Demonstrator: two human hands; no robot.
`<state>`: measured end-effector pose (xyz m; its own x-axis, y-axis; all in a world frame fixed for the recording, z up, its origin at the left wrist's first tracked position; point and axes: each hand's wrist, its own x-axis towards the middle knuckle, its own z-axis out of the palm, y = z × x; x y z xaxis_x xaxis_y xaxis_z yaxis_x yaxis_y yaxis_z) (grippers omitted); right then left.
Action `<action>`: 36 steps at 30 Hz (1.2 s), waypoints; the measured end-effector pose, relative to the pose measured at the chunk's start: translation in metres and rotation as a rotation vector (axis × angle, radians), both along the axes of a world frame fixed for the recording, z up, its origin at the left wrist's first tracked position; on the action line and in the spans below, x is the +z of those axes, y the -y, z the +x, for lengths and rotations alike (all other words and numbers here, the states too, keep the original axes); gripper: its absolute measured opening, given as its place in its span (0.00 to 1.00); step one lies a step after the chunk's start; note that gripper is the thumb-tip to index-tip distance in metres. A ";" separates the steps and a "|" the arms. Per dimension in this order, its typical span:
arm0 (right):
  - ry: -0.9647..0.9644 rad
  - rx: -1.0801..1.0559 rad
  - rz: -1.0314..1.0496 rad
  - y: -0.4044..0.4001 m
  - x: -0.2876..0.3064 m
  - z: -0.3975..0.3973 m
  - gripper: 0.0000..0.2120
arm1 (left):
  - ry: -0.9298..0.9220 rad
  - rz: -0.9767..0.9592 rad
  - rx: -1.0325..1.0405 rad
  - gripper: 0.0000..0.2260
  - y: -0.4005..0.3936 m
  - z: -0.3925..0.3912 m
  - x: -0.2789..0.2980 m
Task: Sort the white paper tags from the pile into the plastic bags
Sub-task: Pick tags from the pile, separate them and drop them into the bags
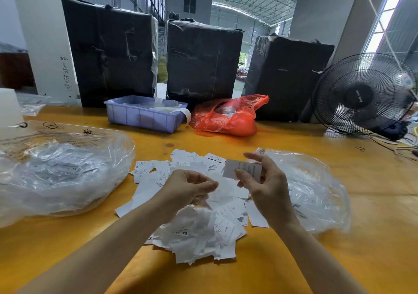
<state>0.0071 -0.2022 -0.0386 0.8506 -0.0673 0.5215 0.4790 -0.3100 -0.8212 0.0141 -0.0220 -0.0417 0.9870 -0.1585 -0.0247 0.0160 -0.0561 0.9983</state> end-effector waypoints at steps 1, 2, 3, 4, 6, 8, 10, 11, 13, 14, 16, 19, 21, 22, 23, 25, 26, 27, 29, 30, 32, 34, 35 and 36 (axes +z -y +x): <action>-0.011 0.008 0.047 0.000 0.001 0.000 0.15 | -0.007 -0.013 -0.011 0.03 0.000 0.000 0.000; -0.017 0.020 0.078 0.000 0.001 0.000 0.14 | -0.011 -0.019 -0.022 0.03 0.001 0.000 0.000; -0.020 0.034 0.096 0.000 0.002 -0.001 0.13 | -0.012 -0.023 -0.032 0.03 0.002 0.000 0.000; -0.020 0.047 0.102 0.000 0.003 -0.002 0.12 | -0.013 -0.026 -0.039 0.03 0.003 0.000 0.001; -0.014 0.067 0.095 -0.002 0.004 -0.003 0.11 | -0.012 -0.032 -0.044 0.03 0.004 0.000 0.001; 0.002 0.068 0.086 -0.004 0.004 -0.004 0.12 | -0.007 -0.039 -0.041 0.03 0.004 0.000 0.001; 0.029 0.048 0.095 -0.004 0.005 -0.005 0.12 | -0.001 -0.037 -0.033 0.02 0.004 0.000 0.001; 0.042 0.039 0.104 -0.004 0.005 -0.006 0.12 | 0.002 -0.036 -0.026 0.02 0.003 0.000 0.001; 0.053 0.032 0.111 -0.004 0.006 -0.006 0.12 | 0.004 -0.036 -0.020 0.02 0.002 0.000 0.001; 0.054 0.032 0.104 -0.003 0.005 -0.006 0.12 | 0.003 -0.037 -0.019 0.02 0.002 0.000 0.001; 0.056 0.027 0.058 -0.004 0.005 -0.006 0.12 | 0.000 -0.036 -0.019 0.02 0.001 0.001 0.000; 0.046 0.034 0.013 -0.005 0.003 -0.006 0.13 | -0.003 -0.039 -0.021 0.02 0.001 0.001 0.000; 0.020 0.055 0.011 -0.005 0.002 -0.005 0.12 | -0.008 -0.044 -0.019 0.02 0.002 0.002 0.000; 0.009 0.066 0.005 -0.005 0.002 -0.005 0.12 | -0.010 -0.046 -0.017 0.02 0.002 0.001 0.000; -0.001 0.075 -0.003 -0.005 0.001 -0.005 0.12 | -0.012 -0.047 -0.016 0.03 0.002 0.001 0.000; -0.017 0.092 -0.016 -0.006 0.000 -0.004 0.12 | -0.013 -0.054 -0.020 0.03 0.002 0.001 0.001; -0.024 0.104 -0.022 -0.006 0.000 -0.004 0.11 | -0.015 -0.059 -0.024 0.04 0.002 0.001 0.001; -0.029 0.120 -0.030 -0.006 0.000 -0.004 0.11 | -0.020 -0.064 -0.027 0.05 0.002 0.001 0.001; -0.036 0.151 -0.046 -0.006 0.001 -0.005 0.11 | -0.027 -0.077 -0.028 0.05 0.002 0.001 0.002; -0.039 0.157 -0.050 -0.006 0.001 -0.005 0.11 | -0.026 -0.084 -0.024 0.05 0.002 0.001 0.002; -0.039 0.144 -0.036 -0.005 0.000 -0.005 0.11 | -0.018 -0.096 -0.014 0.04 0.001 0.000 0.003; -0.030 0.108 0.003 -0.005 0.000 -0.004 0.11 | -0.015 -0.100 -0.015 0.04 0.000 0.000 0.004; -0.025 0.091 0.020 -0.004 0.000 -0.004 0.11 | -0.019 -0.106 -0.019 0.03 0.000 0.000 0.004; -0.022 0.079 0.029 -0.004 0.001 -0.004 0.11 | -0.025 -0.118 -0.025 0.03 -0.001 -0.001 0.005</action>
<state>0.0035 -0.1987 -0.0380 0.8650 -0.0141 0.5015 0.4828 -0.2482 -0.8398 0.0135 -0.0214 -0.0370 0.9821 -0.1863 -0.0293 0.0413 0.0610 0.9973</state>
